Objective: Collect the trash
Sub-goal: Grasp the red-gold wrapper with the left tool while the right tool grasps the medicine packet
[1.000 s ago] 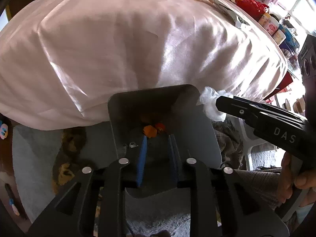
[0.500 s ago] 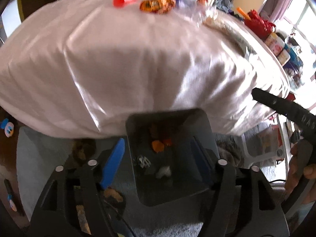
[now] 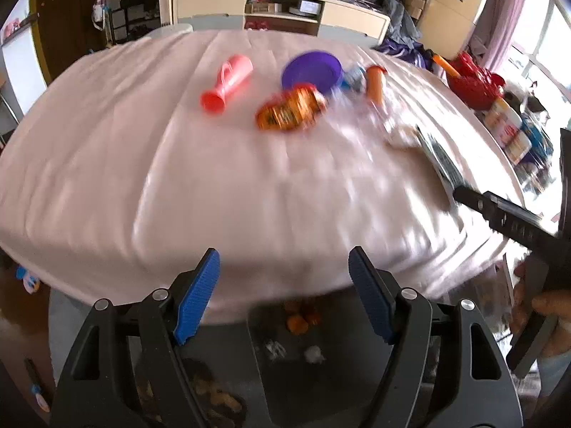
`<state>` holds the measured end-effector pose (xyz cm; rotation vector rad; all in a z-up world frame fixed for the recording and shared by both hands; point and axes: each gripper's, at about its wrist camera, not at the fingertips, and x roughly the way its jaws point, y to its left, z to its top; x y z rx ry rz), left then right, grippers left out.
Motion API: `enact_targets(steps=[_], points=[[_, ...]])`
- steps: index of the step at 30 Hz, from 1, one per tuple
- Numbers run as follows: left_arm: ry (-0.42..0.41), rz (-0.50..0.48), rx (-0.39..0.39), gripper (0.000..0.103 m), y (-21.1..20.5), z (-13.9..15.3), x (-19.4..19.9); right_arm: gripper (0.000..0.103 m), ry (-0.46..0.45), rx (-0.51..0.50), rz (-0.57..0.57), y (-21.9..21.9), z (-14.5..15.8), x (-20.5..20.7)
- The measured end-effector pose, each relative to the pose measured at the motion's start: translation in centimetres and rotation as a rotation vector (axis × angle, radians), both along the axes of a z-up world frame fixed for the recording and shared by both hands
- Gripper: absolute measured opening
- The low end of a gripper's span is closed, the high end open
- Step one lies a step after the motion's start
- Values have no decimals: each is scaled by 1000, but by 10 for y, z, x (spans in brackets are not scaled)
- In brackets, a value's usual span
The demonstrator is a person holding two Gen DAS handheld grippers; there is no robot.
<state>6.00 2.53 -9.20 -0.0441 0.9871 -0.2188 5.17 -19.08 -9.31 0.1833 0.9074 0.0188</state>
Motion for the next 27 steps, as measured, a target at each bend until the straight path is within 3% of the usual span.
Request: enact_targets(steps=[9, 22, 25, 27], points=[[-29, -33, 43, 72, -6, 8, 65, 86, 20, 3, -4, -6, -10, 25], [-15, -89, 78, 74, -36, -10, 126, 88, 15, -60, 24, -4, -13, 40], [-8, -99, 69, 71, -40, -14, 132, 87, 9, -70, 30, -3, -13, 42], [-3, -112, 68, 59, -43, -15, 134, 78, 2, -82, 32, -2, -13, 43]])
